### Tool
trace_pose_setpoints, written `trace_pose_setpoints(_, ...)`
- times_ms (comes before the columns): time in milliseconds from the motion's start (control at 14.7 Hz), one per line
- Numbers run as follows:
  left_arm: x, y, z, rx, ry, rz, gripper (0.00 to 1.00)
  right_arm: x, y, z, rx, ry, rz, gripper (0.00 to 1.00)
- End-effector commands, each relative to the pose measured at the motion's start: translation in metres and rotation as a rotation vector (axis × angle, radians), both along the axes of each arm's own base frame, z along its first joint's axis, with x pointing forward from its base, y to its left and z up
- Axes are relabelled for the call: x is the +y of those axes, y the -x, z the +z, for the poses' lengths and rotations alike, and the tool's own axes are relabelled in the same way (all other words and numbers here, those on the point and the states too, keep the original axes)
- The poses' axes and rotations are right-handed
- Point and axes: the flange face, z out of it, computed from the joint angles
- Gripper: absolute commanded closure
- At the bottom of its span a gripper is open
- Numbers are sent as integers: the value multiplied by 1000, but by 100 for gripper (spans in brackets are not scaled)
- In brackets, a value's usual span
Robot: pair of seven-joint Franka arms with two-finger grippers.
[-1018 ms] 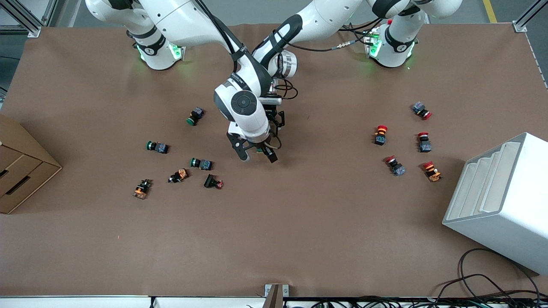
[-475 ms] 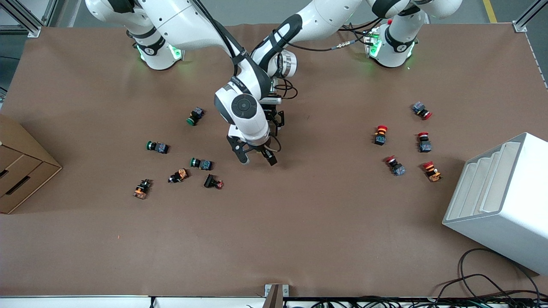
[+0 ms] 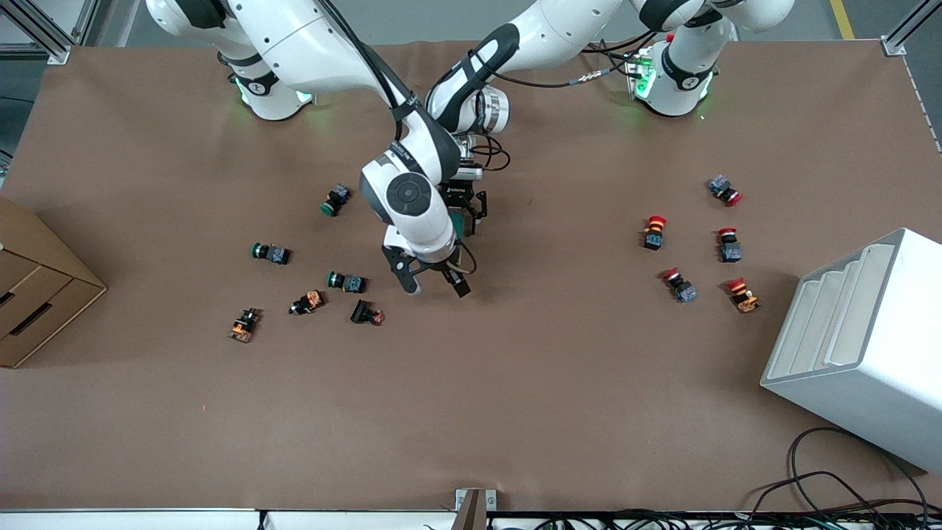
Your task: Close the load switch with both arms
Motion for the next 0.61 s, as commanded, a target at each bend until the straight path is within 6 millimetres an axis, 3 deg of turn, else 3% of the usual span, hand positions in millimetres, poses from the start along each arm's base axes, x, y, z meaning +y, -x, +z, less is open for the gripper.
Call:
trace_pose_setpoints(0,-4,-3,0,-2,6,-5,1,-12,-29,38,60,22,56,0)
trace_pose_setpoints(68,-4,-3,0,-1,6,-4,1,-27,-41,54,71,27,84,0)
trace_pose_setpoints(271,-6,-4,3,-4,8,-5,1,-97,-72,105,75,27,302,0)
trace_pose_setpoints(543,-11,-8,22,13,-4,24,1,-233,-106,164,101,8,644,0)
